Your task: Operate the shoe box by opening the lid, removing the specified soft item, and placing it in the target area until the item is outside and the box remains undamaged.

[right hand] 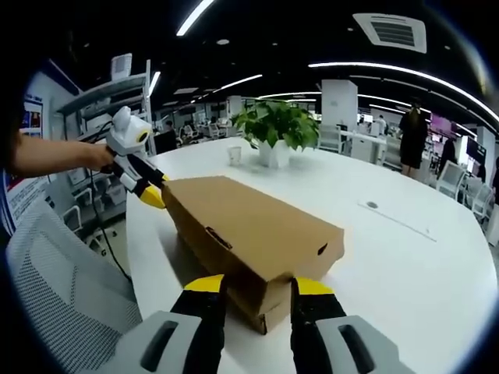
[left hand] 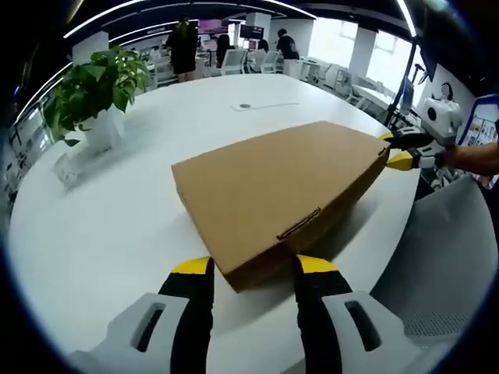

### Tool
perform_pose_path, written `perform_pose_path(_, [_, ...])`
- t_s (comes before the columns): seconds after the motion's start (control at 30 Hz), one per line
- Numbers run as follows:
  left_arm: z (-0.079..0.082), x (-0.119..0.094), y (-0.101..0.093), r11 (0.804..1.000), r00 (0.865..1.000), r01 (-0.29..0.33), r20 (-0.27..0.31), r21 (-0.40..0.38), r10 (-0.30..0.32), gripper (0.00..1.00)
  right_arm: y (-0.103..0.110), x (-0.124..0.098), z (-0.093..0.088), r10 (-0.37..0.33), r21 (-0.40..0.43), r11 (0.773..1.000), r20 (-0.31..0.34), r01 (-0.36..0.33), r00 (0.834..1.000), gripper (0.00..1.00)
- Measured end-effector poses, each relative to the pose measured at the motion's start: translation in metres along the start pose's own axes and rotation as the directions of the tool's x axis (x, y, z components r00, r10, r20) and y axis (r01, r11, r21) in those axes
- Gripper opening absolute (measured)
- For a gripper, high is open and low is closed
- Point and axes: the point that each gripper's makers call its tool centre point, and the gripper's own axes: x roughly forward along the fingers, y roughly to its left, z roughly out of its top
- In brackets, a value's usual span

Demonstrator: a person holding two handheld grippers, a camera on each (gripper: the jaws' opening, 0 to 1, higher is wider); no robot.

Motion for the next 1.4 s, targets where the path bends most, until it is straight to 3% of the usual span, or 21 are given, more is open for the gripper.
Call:
perform_pose_path(0.6, [0.02,-0.017,0.004,0.999,0.996,-0.034,0.08,0.015,0.033,0.4,-0.002,-0.008,0.023,-0.006,-0.059,0.998,0.043,0.009,0.999,0.33])
perform_pose_path(1.4, [0.064,-0.035,0.02,0.991,0.965,-0.137,0.226,0.006,0.132,0.32,-0.02,-0.012,0.063,-0.043,-0.084,0.995,0.124,0.054,0.991,0.3])
